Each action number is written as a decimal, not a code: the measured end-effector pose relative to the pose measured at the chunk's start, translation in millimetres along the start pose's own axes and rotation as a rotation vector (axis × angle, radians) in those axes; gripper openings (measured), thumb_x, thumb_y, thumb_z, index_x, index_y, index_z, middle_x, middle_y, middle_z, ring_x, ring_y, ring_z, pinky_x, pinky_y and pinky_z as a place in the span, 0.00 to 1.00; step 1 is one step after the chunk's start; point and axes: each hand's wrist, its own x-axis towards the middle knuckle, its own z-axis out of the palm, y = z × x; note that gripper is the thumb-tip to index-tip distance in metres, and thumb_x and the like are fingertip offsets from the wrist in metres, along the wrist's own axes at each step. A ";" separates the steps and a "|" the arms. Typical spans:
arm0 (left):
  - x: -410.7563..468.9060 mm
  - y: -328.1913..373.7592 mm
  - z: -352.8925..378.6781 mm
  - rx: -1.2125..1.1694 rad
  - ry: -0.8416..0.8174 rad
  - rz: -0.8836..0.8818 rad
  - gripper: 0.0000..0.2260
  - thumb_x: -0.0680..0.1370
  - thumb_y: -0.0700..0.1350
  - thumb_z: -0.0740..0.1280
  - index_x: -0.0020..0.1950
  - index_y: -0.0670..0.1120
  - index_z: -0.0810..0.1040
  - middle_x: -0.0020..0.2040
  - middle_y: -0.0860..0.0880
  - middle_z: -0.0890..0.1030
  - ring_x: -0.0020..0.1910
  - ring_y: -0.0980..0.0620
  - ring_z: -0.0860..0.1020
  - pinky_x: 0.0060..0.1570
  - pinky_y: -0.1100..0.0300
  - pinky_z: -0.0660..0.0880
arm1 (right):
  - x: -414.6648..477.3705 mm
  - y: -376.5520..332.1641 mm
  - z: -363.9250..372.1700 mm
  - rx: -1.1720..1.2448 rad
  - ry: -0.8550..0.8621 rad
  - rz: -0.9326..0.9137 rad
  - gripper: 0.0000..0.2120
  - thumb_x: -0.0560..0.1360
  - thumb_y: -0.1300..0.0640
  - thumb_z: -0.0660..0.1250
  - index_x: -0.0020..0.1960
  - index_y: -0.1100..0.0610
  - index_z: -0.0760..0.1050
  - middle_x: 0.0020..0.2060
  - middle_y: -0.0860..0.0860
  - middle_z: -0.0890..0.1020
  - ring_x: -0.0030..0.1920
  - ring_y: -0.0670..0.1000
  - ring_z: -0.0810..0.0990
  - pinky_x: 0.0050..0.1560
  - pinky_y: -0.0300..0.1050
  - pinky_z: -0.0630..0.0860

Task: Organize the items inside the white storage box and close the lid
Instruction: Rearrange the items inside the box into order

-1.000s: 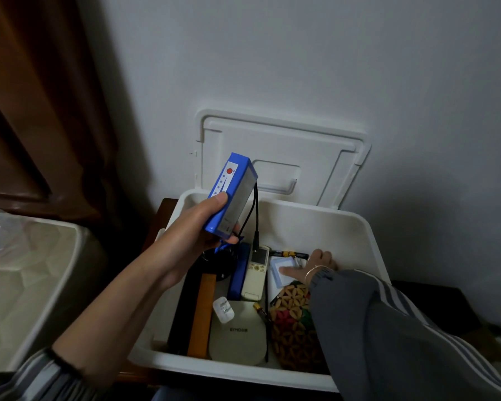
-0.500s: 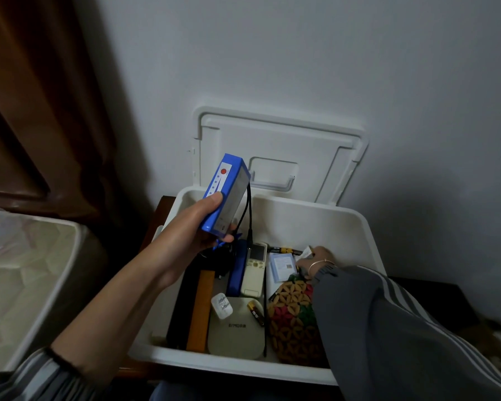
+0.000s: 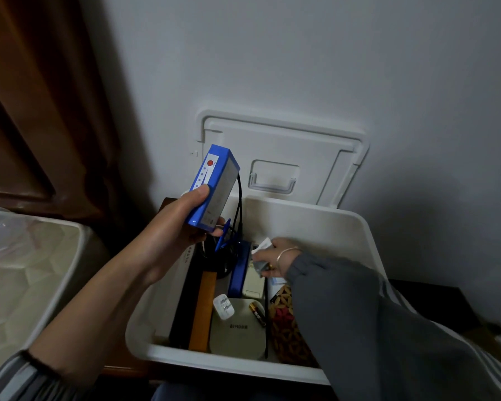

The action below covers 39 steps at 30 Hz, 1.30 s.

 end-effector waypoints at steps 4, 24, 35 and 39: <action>-1.4 -0.5 2.3 -0.010 0.004 0.002 0.21 0.69 0.64 0.65 0.57 0.55 0.76 0.50 0.47 0.81 0.42 0.54 0.83 0.41 0.65 0.79 | 2.2 16.9 28.3 -0.307 -0.075 -0.083 0.27 0.74 0.57 0.70 0.69 0.59 0.65 0.65 0.59 0.72 0.61 0.58 0.75 0.58 0.52 0.77; 26.3 -36.2 137.5 1.000 0.078 0.047 0.27 0.70 0.69 0.64 0.56 0.50 0.68 0.48 0.51 0.75 0.46 0.51 0.76 0.43 0.53 0.76 | -101.8 -38.2 -95.5 0.451 -0.128 -0.298 0.31 0.63 0.37 0.67 0.57 0.58 0.77 0.47 0.54 0.85 0.47 0.53 0.85 0.40 0.49 0.82; 59.0 -84.3 139.5 1.017 -0.070 0.266 0.11 0.80 0.48 0.61 0.60 0.46 0.75 0.54 0.49 0.77 0.50 0.52 0.77 0.50 0.53 0.76 | -87.3 7.1 -174.1 0.693 0.437 -0.497 0.10 0.77 0.59 0.64 0.58 0.56 0.74 0.46 0.49 0.81 0.43 0.48 0.80 0.32 0.40 0.79; 81.5 -121.0 135.4 1.362 -0.173 0.251 0.08 0.79 0.43 0.60 0.54 0.44 0.76 0.54 0.47 0.77 0.53 0.46 0.76 0.52 0.53 0.72 | -90.0 9.7 -194.9 0.878 0.518 -0.562 0.09 0.76 0.56 0.65 0.56 0.54 0.74 0.45 0.49 0.81 0.38 0.45 0.83 0.31 0.38 0.78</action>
